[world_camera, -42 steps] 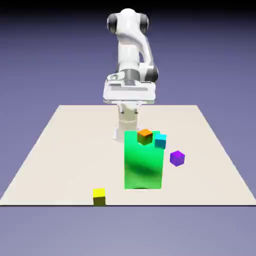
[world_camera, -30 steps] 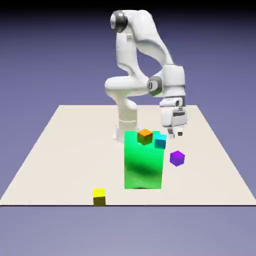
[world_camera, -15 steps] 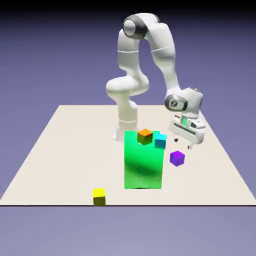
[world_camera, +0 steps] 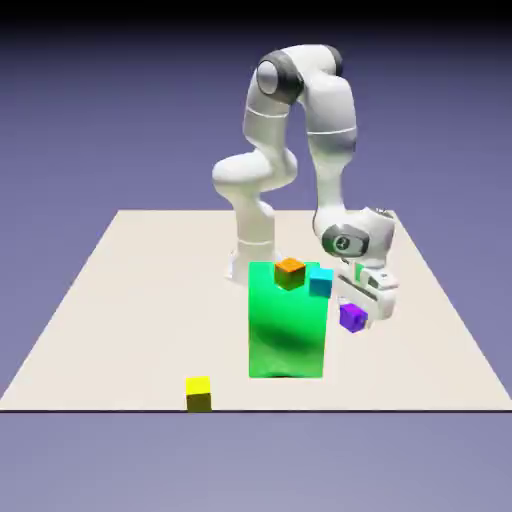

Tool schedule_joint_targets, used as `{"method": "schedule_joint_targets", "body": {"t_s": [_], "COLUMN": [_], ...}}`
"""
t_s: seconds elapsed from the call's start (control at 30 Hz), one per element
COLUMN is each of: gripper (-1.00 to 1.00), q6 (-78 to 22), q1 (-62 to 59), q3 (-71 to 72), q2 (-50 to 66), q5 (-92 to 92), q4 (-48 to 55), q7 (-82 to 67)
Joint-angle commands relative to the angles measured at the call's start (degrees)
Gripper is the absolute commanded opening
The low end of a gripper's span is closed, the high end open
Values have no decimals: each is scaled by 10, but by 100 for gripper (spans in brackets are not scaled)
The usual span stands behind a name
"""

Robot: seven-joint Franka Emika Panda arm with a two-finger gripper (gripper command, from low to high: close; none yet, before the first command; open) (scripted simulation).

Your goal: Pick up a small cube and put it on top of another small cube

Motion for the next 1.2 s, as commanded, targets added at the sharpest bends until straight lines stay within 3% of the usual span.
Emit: {"method": "schedule_joint_targets", "body": {"t_s": [0.0,0.33,0.7,0.9,1.17], "gripper": [-100,-100,-100,-100,-100], "q6": [-7,-72,-215,-296,-362], "q1": [-7,-64,-76,-131,-252], "q3": [13,124,-21,-142,-301], "q2": [-15,-142,-64,-4,72], "q5": [25,237,461,558,587], "q4": [-5,-46,177,298,387], "q7": [-19,-181,53,171,239]}}
